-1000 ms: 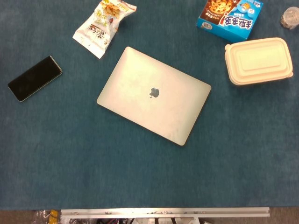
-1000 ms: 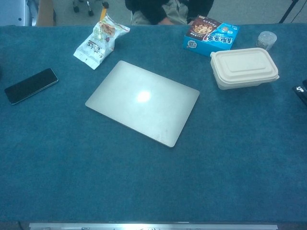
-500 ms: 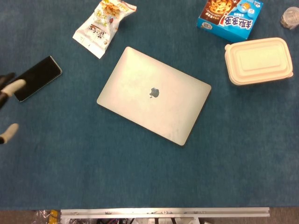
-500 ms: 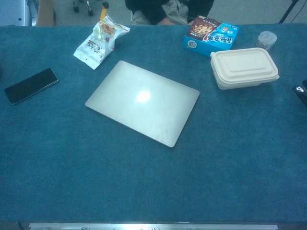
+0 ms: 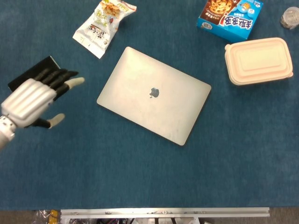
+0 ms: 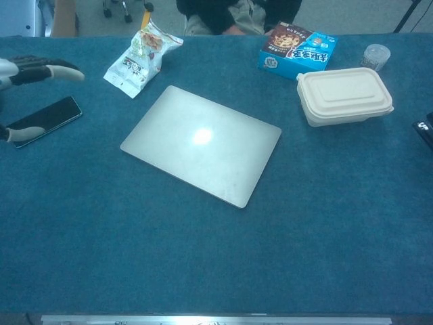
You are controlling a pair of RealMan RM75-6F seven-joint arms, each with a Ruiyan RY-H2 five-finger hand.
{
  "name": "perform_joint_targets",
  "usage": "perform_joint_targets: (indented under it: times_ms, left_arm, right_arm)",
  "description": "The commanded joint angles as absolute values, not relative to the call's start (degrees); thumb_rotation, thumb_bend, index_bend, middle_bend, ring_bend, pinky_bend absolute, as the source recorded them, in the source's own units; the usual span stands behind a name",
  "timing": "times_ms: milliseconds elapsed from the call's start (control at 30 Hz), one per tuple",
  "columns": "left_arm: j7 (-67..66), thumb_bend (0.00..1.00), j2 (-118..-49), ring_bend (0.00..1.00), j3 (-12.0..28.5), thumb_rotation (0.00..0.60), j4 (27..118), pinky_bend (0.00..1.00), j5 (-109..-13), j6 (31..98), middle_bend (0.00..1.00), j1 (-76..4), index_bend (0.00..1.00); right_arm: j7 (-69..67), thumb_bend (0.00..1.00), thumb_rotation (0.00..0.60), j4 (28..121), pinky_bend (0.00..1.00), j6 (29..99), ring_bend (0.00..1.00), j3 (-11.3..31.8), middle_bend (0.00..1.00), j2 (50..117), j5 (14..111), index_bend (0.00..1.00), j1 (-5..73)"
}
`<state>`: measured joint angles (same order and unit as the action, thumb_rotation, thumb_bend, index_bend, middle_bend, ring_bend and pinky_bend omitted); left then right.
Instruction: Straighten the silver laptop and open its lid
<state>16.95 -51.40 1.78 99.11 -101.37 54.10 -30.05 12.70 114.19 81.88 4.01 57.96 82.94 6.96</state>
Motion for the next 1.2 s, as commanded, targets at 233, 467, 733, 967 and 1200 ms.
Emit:
perform_joint_targets:
  times_ms: [233, 467, 733, 967, 1200]
  left_arm:
    - [15.2, 0.34, -59.32, 0.0, 3.98, 0.6, 93.95, 0.0, -95.07, 46.84, 0.08, -36.77, 0.09]
    - [12.2, 0.34, -64.95, 0.0, 5.08, 0.6, 90.28, 0.0, -90.1, 43.41, 0.09, -40.03, 0.09]
    - [10.78, 0.34, -70.12, 0.0, 6.17, 0.6, 86.62, 0.0, -85.09, 38.59, 0.1, -44.18, 0.09]
    - [8.54, 0.34, -74.53, 0.0, 7.61, 0.445, 82.93, 0.0, -78.57, 33.08, 0.12, -48.38, 0.09]
    - [5.61, 0.34, -77.53, 0.0, 8.43, 0.416, 81.4, 0.0, -73.93, 31.16, 0.13, -51.11, 0.09]
  right_arm:
    - [13.33, 0.3, 0.6, 114.43, 0.1, 80.91, 0.04, 3.88, 0.14, 58.05, 82.32, 0.1, 7.31]
    - [14.0, 0.3, 0.6, 115.08, 0.1, 79.76, 0.04, 3.42, 0.14, 58.0, 82.94, 0.1, 7.88]
    - [14.68, 0.3, 0.6, 115.47, 0.11, 79.23, 0.04, 3.07, 0.14, 57.96, 83.04, 0.1, 8.08]
    - [14.82, 0.3, 0.6, 115.26, 0.11, 78.75, 0.04, 3.37, 0.14, 58.15, 82.55, 0.1, 8.57]
    - [14.76, 0.3, 0.6, 114.96, 0.11, 78.26, 0.04, 3.59, 0.14, 58.37, 82.38, 0.1, 9.08]
